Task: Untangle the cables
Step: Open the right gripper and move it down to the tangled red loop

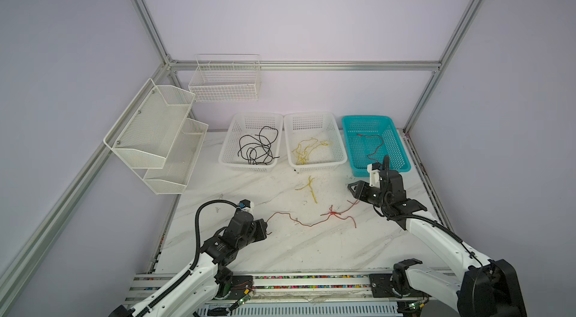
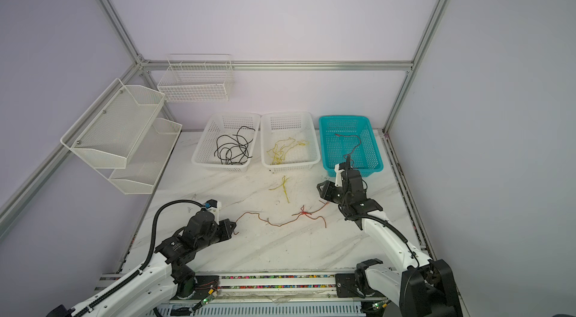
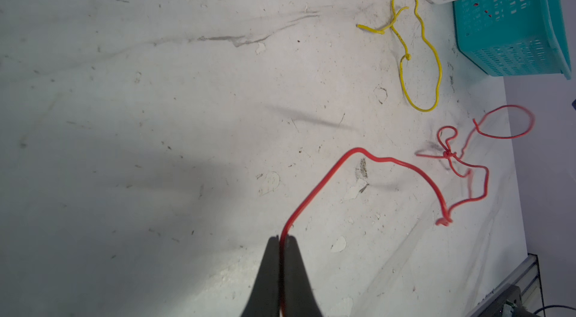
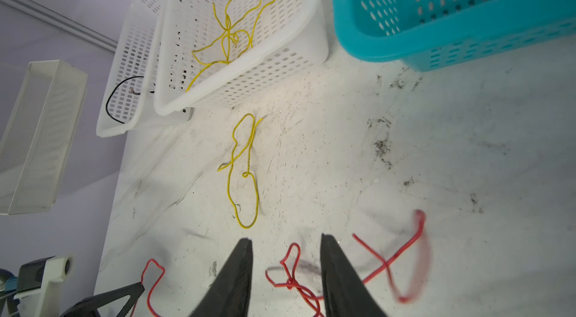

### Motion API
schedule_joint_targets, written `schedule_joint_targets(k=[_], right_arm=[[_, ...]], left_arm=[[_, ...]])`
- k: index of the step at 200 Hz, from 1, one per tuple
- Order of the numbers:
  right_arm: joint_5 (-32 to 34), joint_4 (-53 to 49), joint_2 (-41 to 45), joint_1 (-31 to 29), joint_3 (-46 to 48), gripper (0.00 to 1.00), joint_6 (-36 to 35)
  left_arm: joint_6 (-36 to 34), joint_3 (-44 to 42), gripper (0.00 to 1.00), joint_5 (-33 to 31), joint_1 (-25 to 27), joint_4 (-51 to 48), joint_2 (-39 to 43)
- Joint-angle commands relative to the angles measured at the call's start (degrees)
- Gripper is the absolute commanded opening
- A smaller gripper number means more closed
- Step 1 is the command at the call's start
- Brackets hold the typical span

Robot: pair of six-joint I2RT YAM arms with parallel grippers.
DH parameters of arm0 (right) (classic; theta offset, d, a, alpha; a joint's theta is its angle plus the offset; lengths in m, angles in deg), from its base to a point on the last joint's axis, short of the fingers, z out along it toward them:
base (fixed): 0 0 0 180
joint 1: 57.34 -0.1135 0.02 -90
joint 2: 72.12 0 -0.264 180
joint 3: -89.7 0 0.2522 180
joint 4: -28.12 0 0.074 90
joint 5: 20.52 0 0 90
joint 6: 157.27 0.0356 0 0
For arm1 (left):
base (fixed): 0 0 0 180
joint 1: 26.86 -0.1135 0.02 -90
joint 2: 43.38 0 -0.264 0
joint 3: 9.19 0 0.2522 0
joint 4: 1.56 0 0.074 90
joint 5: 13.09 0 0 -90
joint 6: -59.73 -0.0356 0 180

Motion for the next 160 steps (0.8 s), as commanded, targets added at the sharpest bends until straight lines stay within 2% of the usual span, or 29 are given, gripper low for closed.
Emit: schedule_joint_targets(k=[1, 41, 59, 69, 98, 137, 160], right_arm=[[-1.15, -2.27, 1.29, -3.50, -0.96, 0.48, -2.23], [7.79, -5.52, 2.04, -19.97, -1.91, 0.51, -2.67], [12.39, -5.77, 0.91, -25.26, -1.10, 0.52, -1.89], [12.40, -5.67, 0.30, -26.61, -0.13, 0.53, 0.56], [8.82, 1.05, 5.73, -28.42, 6.98, 0.53, 13.18], [13.14, 6.79, 17.41, -31.14, 15.10, 0.55, 33.43], [14.78, 11.96, 16.46, -32.76, 18.02, 0.57, 40.70]], left_arm=[[-1.33, 5.90, 0.00, 1.89, -0.24, 4.13, 0.41], [0.81, 6.05, 0.00, 2.53, -0.24, 6.06, -0.15], [2.19, 6.27, 0.00, 2.79, -0.33, 6.47, -0.45], [3.24, 6.12, 0.00, 3.15, -0.33, 6.99, -0.01], [5.40, 5.30, 0.00, 4.61, -0.33, 8.24, 2.01], [6.40, 3.92, 0.00, 4.95, -0.34, 9.22, 3.86], [7.03, 3.79, 0.00, 5.51, -0.33, 10.26, 3.32]])
